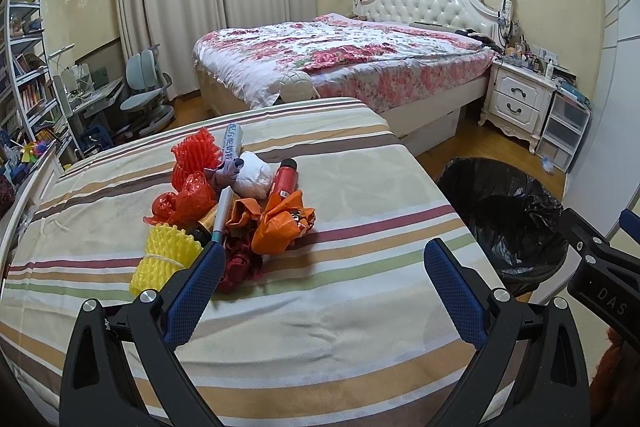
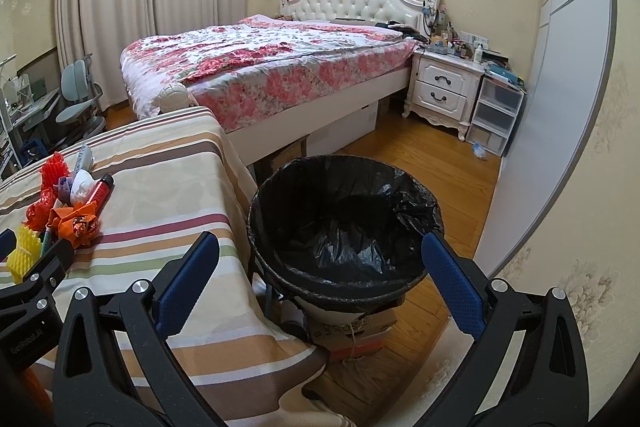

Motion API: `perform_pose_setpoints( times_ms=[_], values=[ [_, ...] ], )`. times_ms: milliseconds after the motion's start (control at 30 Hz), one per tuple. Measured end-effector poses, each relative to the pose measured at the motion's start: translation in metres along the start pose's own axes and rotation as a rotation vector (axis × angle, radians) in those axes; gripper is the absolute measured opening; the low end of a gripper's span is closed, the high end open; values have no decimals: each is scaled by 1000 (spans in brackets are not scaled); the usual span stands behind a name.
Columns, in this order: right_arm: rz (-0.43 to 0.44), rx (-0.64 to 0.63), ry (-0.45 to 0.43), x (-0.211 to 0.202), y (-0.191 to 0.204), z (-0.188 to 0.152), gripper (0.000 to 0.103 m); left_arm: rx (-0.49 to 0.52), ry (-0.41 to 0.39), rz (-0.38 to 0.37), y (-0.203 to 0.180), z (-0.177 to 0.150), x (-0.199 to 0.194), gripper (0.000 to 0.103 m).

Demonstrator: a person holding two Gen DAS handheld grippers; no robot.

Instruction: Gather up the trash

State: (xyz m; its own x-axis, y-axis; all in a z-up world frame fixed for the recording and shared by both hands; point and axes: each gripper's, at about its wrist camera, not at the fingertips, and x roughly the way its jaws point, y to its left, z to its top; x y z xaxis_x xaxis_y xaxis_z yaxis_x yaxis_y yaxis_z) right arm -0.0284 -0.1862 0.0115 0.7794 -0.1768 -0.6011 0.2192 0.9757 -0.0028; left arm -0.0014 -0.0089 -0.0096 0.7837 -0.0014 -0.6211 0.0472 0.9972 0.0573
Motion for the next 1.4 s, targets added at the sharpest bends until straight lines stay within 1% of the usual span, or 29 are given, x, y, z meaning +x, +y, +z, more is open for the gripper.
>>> perform_pose_setpoints(
  times_ms=[1400],
  values=[
    [0, 0, 6, 2, -3, 0, 99, 3, 2, -1, -2, 0, -1, 97]
  ],
)
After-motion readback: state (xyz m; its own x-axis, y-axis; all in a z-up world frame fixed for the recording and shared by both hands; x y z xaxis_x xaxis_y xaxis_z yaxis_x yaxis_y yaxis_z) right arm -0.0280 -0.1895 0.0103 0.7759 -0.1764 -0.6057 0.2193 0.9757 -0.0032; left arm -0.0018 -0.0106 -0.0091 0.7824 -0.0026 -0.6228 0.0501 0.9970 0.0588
